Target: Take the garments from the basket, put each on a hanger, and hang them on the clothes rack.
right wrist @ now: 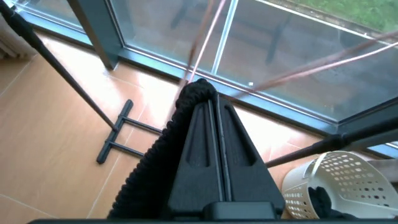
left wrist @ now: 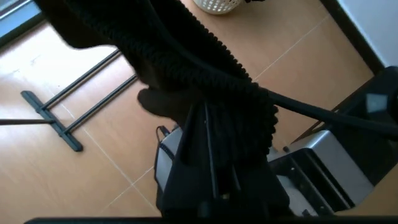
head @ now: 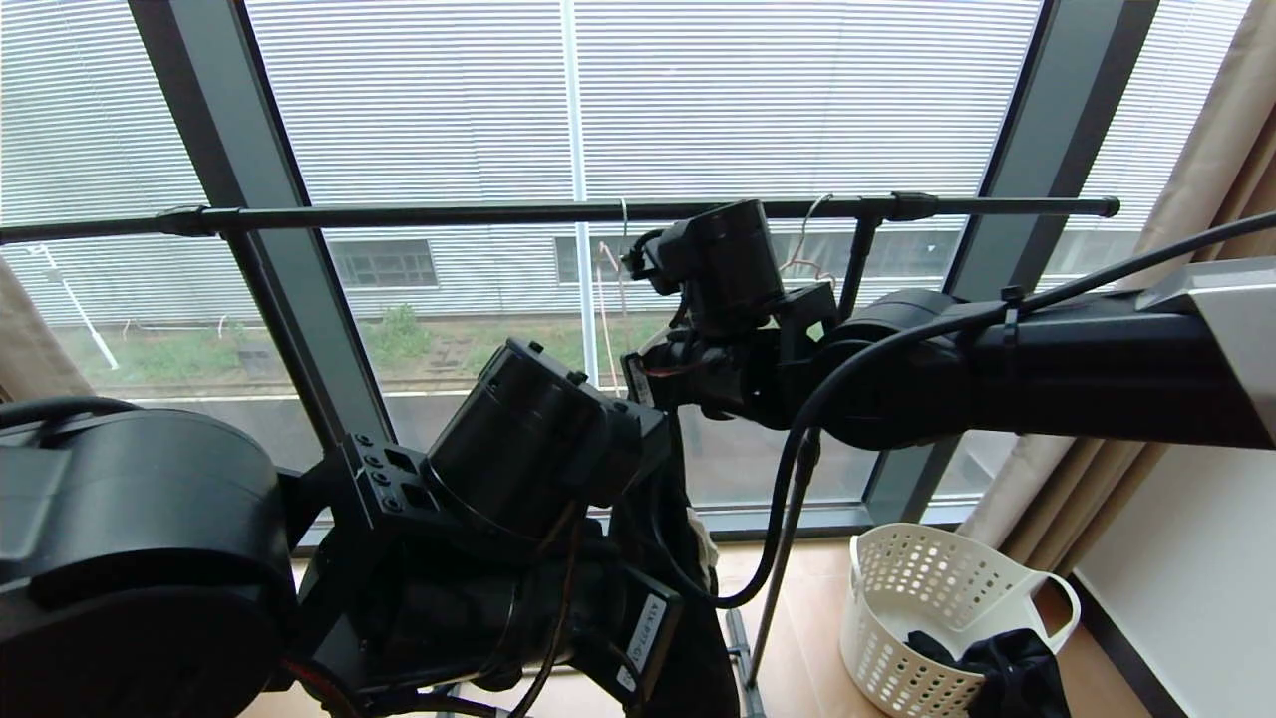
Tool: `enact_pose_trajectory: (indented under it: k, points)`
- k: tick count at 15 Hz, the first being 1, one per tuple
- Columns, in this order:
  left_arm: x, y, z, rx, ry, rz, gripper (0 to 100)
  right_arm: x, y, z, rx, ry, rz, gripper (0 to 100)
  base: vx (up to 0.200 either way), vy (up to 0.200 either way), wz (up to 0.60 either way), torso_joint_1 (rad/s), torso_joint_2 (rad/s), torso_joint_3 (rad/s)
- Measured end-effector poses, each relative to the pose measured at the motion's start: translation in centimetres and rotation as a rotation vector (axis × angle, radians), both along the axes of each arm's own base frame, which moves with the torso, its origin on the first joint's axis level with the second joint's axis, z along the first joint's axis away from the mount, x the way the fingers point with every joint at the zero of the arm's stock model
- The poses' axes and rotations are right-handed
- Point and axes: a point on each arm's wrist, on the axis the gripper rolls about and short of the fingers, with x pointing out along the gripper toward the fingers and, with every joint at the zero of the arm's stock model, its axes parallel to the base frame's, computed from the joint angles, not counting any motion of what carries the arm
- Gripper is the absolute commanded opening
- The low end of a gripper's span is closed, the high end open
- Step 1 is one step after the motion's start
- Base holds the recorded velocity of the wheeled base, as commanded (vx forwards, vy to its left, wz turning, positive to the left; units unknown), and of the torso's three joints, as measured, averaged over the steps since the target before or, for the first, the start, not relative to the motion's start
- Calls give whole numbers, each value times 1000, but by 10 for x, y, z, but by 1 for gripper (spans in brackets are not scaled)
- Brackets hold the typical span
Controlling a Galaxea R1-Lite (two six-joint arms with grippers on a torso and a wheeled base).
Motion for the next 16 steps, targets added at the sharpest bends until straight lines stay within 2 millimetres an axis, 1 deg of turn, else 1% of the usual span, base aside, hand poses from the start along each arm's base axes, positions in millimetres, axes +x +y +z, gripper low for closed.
enact_pose_trajectory:
  k: [3, 5, 6, 7, 9, 11, 13, 14, 16]
  points:
    - [-1, -6, 1, -44, 12, 19, 0, 3, 7, -10, 20, 22, -8, 0, 0, 0, 0, 0, 0, 0]
    - [0, -7, -2, -38, 17, 26, 0, 2, 6, -11, 36, 35, -21, 0, 0, 0, 0, 0, 0, 0]
    - [2, -6, -5, -30, 20, 36, 0, 2, 1, -12, 38, 44, -31, 0, 0, 0, 0, 0, 0, 0]
    - [5, -2, -7, -20, 24, 53, 0, 1, -5, -12, 37, 52, -42, 0, 0, 0, 0, 0, 0, 0]
    - [18, 14, -12, 3, 25, 123, 0, -3, -24, -8, 33, 67, -65, 0, 0, 0, 0, 0, 0, 0]
    - [33, 32, -13, 21, 11, 194, 0, -13, -45, -3, 26, 83, -82, 0, 0, 0, 0, 0, 0, 0]
    - [52, 49, -9, 26, -26, 250, 0, -30, -64, 1, 13, 99, -89, 0, 0, 0, 0, 0, 0, 0]
    - [63, 56, -5, 21, -54, 275, 0, -41, -75, 0, -5, 116, -91, 0, 0, 0, 0, 0, 0, 0]
    - [82, 63, 4, 16, -101, 304, 0, -63, -94, -5, -38, 147, -94, 0, 0, 0, 0, 0, 0, 0]
